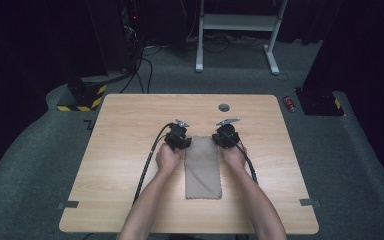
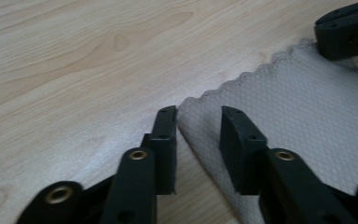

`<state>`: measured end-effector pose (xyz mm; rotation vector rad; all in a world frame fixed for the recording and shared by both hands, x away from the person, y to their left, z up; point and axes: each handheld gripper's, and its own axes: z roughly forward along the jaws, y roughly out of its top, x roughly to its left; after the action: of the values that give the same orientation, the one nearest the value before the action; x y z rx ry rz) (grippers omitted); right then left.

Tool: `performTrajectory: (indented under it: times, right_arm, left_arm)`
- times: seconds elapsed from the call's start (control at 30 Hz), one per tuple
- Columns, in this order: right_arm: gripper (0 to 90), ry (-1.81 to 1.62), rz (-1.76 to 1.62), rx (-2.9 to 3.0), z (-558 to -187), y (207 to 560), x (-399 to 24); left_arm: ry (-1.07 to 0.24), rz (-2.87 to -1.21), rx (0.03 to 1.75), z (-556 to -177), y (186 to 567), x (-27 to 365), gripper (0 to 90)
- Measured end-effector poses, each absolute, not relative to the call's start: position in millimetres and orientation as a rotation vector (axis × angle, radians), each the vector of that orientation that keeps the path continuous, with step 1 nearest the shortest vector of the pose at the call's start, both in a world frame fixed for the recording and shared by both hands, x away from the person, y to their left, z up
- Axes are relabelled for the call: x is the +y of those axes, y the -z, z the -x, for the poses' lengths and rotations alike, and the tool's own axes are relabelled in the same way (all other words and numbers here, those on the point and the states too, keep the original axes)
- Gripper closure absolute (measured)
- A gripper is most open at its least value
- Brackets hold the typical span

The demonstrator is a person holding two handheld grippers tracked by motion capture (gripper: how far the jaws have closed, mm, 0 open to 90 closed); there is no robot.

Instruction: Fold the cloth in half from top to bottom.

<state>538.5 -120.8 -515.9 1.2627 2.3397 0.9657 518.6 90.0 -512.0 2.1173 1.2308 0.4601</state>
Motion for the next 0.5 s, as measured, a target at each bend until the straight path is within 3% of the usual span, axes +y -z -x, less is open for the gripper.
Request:
performTrajectory:
  times: [0.17,0.5]
  right_arm:
    - [88.8,-0.950,-1.264,2.339,-538.5,515.1,-119.4]
    - [89.6,-0.942,-1.280,2.340,-536.6,511.7,-120.3]
  left_arm:
    - [-0.416,-2.119,1.222,-518.9,511.4,88.0,85.8]
    - [-0.291,-2.084,1.234,-525.4,505.9,97.0,88.4]
